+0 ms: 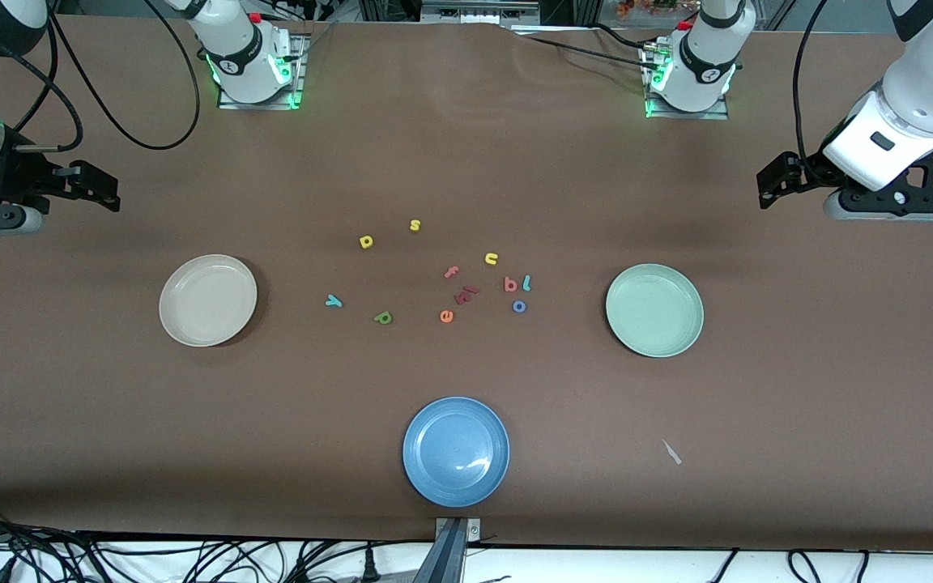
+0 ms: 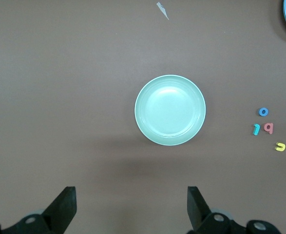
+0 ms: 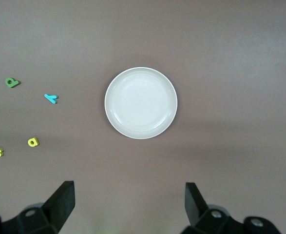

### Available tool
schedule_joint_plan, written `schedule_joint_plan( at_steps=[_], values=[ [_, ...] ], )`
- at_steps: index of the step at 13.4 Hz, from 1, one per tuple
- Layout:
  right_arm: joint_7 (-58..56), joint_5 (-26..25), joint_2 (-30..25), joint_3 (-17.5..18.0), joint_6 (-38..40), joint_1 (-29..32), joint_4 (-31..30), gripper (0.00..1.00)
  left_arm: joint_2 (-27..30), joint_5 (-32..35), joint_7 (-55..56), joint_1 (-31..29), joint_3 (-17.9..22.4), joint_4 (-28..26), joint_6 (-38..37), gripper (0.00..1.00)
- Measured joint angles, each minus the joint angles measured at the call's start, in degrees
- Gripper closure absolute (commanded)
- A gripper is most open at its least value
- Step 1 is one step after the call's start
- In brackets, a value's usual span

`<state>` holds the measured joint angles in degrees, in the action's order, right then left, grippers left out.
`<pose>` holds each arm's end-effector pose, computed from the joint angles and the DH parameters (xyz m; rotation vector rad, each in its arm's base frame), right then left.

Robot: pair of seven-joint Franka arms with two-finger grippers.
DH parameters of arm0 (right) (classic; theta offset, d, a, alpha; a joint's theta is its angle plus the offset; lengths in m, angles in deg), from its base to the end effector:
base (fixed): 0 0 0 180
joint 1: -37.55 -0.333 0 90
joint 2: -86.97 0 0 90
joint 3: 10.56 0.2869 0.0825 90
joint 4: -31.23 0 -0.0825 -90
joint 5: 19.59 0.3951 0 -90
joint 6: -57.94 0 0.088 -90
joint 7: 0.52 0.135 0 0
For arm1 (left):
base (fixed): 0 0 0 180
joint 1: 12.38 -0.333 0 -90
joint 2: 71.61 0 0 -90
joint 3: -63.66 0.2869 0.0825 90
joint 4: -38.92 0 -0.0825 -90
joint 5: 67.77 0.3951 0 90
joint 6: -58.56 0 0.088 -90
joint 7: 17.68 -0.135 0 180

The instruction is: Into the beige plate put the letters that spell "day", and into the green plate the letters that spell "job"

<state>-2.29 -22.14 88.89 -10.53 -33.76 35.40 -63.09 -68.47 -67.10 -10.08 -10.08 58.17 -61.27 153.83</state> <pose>0.5707 0.0158 0.5146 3.0925 0.1114 -0.1224 0.5477 -0.0743 0.5196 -3.1204 0.0068 0.0449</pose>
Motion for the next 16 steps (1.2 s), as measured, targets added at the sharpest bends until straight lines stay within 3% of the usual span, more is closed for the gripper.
schedule_joint_plan(
  at_steps=[11, 16],
  values=[
    [-0.1, 0.0, 0.9, 0.4, 0.2, -0.8, -0.3, 0.00, -0.1, 0.0, 0.0, 0.2, -0.5, 0.0, 0.1, 0.00],
    [-0.1, 0.3, 1.4, 1.1, 1.2, -3.0, -0.4, 0.00, -4.4, 0.0, 0.0, 2.5, -2.3, 1.1, 0.5, 0.00]
  ],
)
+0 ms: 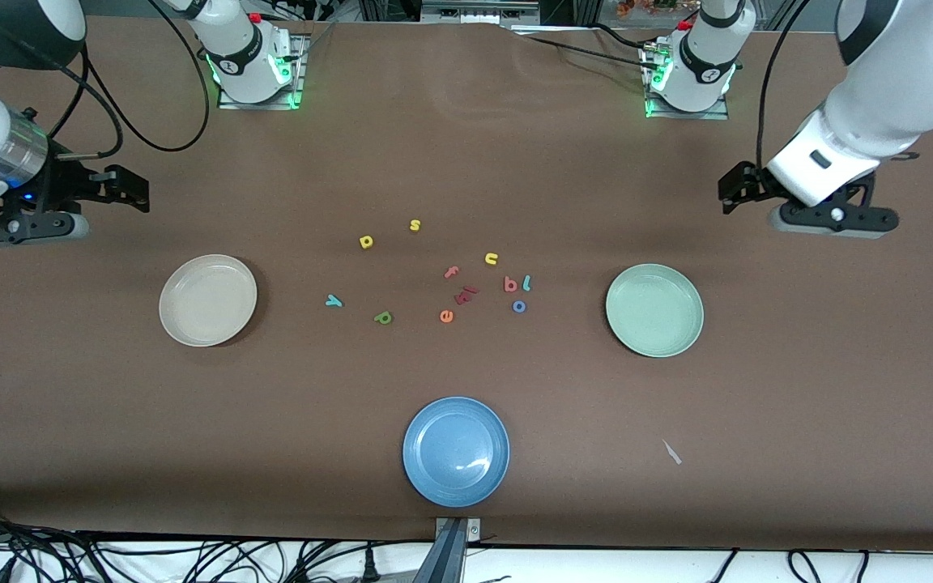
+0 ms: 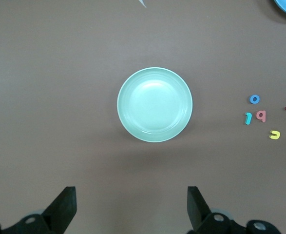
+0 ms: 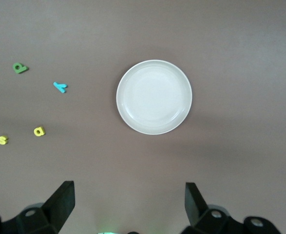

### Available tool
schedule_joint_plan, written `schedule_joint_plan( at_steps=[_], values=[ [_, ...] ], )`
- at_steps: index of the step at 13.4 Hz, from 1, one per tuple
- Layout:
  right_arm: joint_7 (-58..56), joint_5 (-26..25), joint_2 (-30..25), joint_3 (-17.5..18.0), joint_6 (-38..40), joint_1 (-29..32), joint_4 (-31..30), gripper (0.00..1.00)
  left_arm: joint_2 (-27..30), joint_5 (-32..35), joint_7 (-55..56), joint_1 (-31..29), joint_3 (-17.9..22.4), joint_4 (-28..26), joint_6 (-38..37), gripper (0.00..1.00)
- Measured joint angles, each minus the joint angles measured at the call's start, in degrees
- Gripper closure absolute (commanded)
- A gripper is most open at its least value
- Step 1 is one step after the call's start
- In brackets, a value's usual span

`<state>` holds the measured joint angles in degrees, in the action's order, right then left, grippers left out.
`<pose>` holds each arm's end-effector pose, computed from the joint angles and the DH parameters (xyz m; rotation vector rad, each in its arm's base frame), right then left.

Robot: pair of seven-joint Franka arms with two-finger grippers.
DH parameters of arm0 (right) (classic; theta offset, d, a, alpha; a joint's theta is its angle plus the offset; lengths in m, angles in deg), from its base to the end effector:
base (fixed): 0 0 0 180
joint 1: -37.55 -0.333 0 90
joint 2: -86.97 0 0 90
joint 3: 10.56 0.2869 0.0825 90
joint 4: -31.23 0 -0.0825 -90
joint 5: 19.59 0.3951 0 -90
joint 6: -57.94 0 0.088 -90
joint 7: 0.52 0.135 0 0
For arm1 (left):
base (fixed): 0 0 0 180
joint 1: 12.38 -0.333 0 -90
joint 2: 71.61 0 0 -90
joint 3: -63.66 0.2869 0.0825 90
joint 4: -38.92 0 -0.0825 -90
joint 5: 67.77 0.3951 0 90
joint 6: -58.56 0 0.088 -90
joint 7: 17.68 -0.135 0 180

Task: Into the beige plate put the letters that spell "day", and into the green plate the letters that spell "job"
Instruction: 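Move the left and right grippers down over the scattered foam letters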

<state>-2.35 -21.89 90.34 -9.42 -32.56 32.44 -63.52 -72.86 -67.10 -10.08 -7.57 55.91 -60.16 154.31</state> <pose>0.5686 0.0566 0.4951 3.0829 0.2225 -0.2033 0.5559 -0.1219 0.4869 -3.1138 0.1375 0.1200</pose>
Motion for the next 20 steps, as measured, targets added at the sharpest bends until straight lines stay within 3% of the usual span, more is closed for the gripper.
schedule_joint_plan(
  at_steps=[3, 6, 12, 15, 20],
  values=[
    [0.9, 0.7, 0.1, 3.7, 0.2, -0.9, -1.4, 0.00, -4.1, 0.0, 0.1, 1.2, -0.5, 3.7, 0.5, 0.00],
    [7.1, 2.8, 0.2, 7.5, -3.5, -1.1, -5.5, 0.00, -10.5, 0.0, 5.7, 3.4, -0.9, 11.3, 0.7, 0.00],
    [19.9, 3.0, 1.2, 18.2, -20.2, -1.3, -17.4, 0.00, -24.6, -1.0, 29.2, 10.9, -1.5, 22.2, 1.4, 0.00],
    [24.6, 3.0, 6.0, 22.2, -29.0, -1.6, -21.4, 0.00, -30.5, -1.0, 37.4, 14.8, -1.6, 25.6, 6.5, 0.00],
    [25.4, 1.4, 14.4, 22.9, -38.3, -3.3, -24.0, 0.00, -37.9, -2.6, 40.9, 18.8, -1.7, 25.9, 17.1, 0.00]
  ],
)
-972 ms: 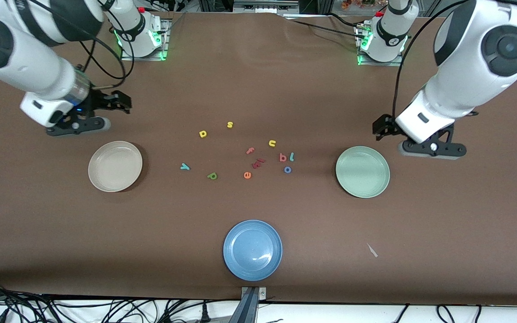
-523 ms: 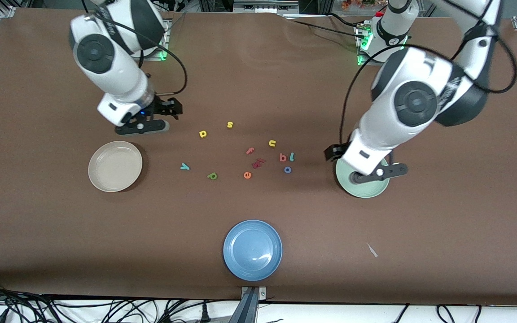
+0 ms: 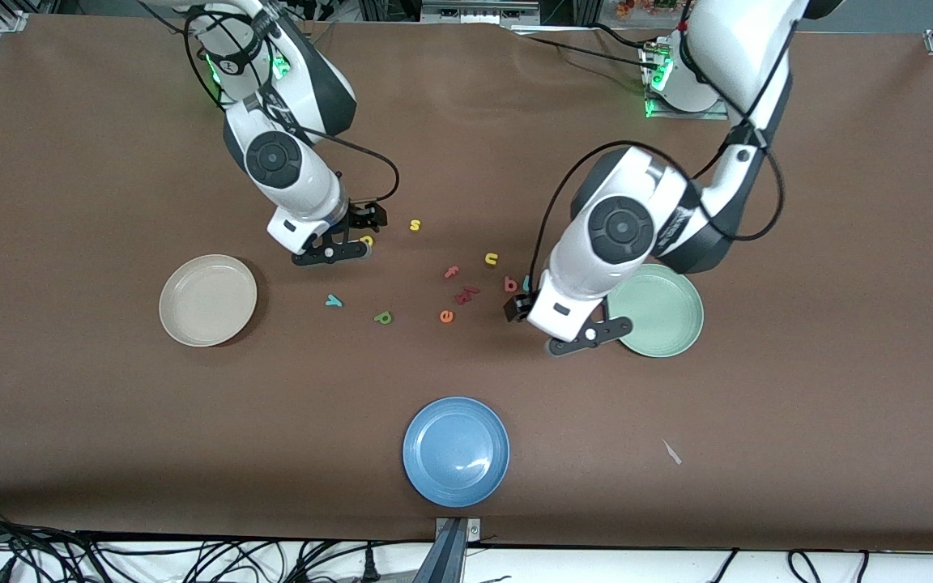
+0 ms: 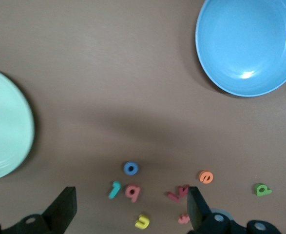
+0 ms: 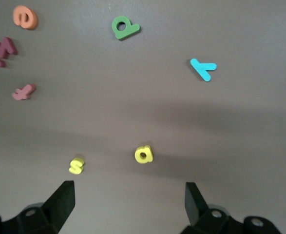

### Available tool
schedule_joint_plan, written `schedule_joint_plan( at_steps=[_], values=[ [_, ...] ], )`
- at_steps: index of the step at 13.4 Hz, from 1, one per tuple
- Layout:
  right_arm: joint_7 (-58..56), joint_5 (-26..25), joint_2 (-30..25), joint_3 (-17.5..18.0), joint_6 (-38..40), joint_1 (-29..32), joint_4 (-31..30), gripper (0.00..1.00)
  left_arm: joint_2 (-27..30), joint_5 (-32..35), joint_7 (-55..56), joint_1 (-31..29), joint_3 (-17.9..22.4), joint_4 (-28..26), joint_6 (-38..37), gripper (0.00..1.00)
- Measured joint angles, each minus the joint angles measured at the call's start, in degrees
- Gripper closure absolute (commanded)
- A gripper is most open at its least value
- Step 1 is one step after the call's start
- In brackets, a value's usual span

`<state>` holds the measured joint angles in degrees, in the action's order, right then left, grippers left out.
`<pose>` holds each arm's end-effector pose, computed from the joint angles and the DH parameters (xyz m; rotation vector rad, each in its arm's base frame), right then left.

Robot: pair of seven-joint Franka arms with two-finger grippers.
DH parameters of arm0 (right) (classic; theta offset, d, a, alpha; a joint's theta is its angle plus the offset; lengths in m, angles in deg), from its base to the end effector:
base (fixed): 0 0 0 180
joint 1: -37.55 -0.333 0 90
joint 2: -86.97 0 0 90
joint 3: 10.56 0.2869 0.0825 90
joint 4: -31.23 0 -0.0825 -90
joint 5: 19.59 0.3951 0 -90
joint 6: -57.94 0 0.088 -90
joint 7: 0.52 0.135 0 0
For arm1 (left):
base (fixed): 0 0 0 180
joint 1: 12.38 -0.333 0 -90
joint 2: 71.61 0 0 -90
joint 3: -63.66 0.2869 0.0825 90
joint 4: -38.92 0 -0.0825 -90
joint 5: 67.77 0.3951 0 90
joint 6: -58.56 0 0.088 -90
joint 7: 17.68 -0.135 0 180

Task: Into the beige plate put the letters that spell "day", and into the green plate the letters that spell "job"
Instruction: 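Move the left and right grippers down over the scattered foam letters, then grasp the blue o and yellow a with the left and right grippers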

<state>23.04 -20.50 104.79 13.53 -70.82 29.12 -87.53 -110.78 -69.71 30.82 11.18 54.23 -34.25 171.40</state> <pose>0.4789 0.3090 0.2202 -3.0740 -0.2402 0.2317 0.6243 -0.3811 0.3006 2.9874 0.4835 -0.1135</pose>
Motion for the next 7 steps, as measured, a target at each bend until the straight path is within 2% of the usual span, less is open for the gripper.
schedule_joint_plan(
  at_steps=[4, 7],
  values=[
    [0.0, -5.1, 3.6, 0.0, -5.0, -0.8, -3.1, 0.00, -5.0, 0.2, 0.0, 2.3, 0.2, -0.9, 1.0, 0.01],
    [0.0, -7.8, 6.0, 0.0, -7.2, -1.0, -3.2, 0.01, -8.7, 2.8, -0.4, 2.7, 0.3, -2.1, 4.9, 0.08]
  ],
)
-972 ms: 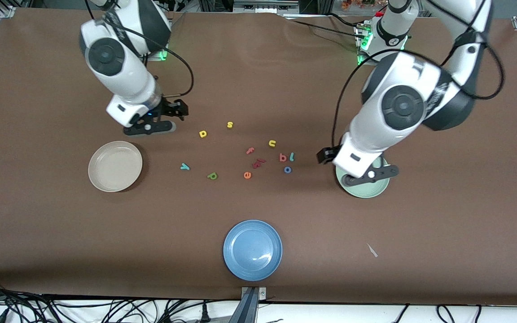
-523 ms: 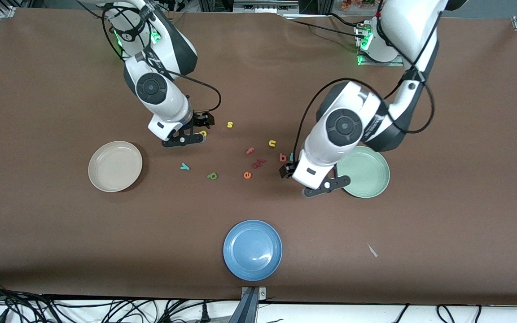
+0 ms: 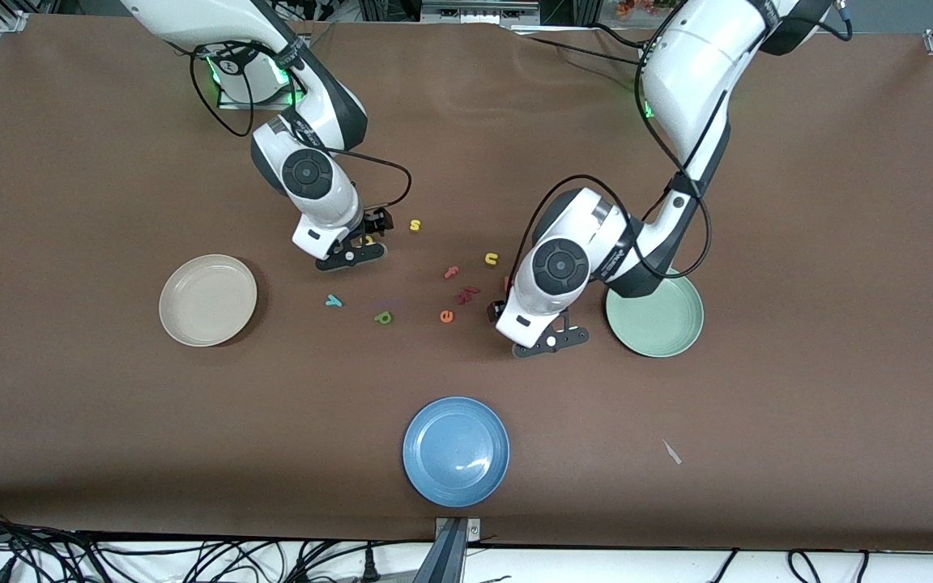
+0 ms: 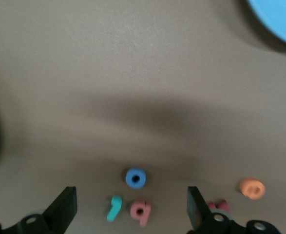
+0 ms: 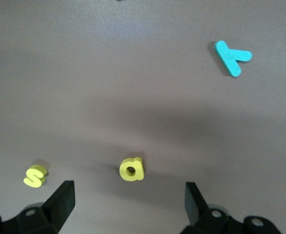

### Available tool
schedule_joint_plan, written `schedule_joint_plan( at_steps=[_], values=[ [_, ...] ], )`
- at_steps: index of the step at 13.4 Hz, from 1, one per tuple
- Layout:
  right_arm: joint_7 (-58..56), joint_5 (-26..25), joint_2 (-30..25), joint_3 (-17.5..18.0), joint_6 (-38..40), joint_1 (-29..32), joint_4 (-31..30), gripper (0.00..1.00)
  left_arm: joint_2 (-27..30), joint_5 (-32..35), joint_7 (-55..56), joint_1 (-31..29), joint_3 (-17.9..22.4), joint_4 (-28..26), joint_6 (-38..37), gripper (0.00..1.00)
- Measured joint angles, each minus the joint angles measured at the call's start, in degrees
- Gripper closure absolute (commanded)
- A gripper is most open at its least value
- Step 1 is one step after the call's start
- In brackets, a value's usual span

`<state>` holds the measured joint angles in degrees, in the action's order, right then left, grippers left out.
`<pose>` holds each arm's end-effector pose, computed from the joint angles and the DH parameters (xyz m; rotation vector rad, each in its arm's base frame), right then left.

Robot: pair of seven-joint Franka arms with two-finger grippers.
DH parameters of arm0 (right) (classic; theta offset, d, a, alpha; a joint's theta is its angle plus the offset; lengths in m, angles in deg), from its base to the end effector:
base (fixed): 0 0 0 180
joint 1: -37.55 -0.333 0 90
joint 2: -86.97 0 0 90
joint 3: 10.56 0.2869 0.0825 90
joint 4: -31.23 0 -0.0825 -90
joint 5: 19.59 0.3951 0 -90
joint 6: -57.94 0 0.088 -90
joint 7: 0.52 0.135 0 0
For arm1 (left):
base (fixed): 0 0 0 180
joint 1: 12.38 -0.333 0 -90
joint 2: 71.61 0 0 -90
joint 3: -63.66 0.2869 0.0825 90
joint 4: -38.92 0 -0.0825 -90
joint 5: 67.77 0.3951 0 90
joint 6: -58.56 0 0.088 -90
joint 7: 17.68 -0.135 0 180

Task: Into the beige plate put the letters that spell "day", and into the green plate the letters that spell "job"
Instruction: 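Grasp the blue o and yellow a with the left and right grippers, then drop the blue o on the green plate and yellow a on the beige plate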

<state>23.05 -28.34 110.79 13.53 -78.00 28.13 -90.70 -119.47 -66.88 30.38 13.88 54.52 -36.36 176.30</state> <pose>0.4567 0.3113 0.1538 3.1047 0.4209 -0.2266 0.5987 -0.4002 0.1802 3.0849 0.4032 -0.2091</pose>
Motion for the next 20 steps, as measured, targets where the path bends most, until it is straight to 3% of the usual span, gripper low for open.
schedule_joint_plan(
  at_steps=[2, 8, 9, 10, 13, 14, 20],
  values=[
    [0.0, -1.2, 1.7, 0.0, -2.2, 0.0, -0.3, 0.05, -1.2, 0.0, 0.0, 0.4, 0.0, -3.3, 6.1, 0.21],
    [0.0, -2.5, 4.3, 0.0, -3.4, -0.1, -0.6, 0.23, -1.4, 0.0, 0.1, 0.5, -0.9, -6.7, 8.3, 0.29],
    [0.0, -2.7, 4.5, 0.0, -3.4, -0.1, -0.7, 0.28, -1.4, 0.0, 0.1, 0.5, -1.0, -6.9, 8.3, 0.36],
    [0.0, -2.8, 4.7, 0.0, -3.4, -0.1, -0.7, 0.32, -1.4, 0.0, 0.1, 0.5, -1.0, -7.2, 8.3, 0.44],
    [0.0, -2.9, 5.3, -0.1, -3.4, -0.1, -0.7, 0.46, -1.3, 0.0, 0.1, 0.5, -1.0, -7.6, 8.3, 0.92],
    [0.0, -2.9, 5.3, -0.1, -3.4, -0.1, -0.7, 0.51, -1.2, 0.0, 0.1, 0.5, -1.0, -7.6, 8.3, 1.00],
    [0.0, -3.1, 5.1, -0.2, -3.4, 0.0, -0.7, 0.84, 1.1, 0.0, 0.0, -0.6, -0.9, -7.4, 5.8, 1.00]
  ],
)
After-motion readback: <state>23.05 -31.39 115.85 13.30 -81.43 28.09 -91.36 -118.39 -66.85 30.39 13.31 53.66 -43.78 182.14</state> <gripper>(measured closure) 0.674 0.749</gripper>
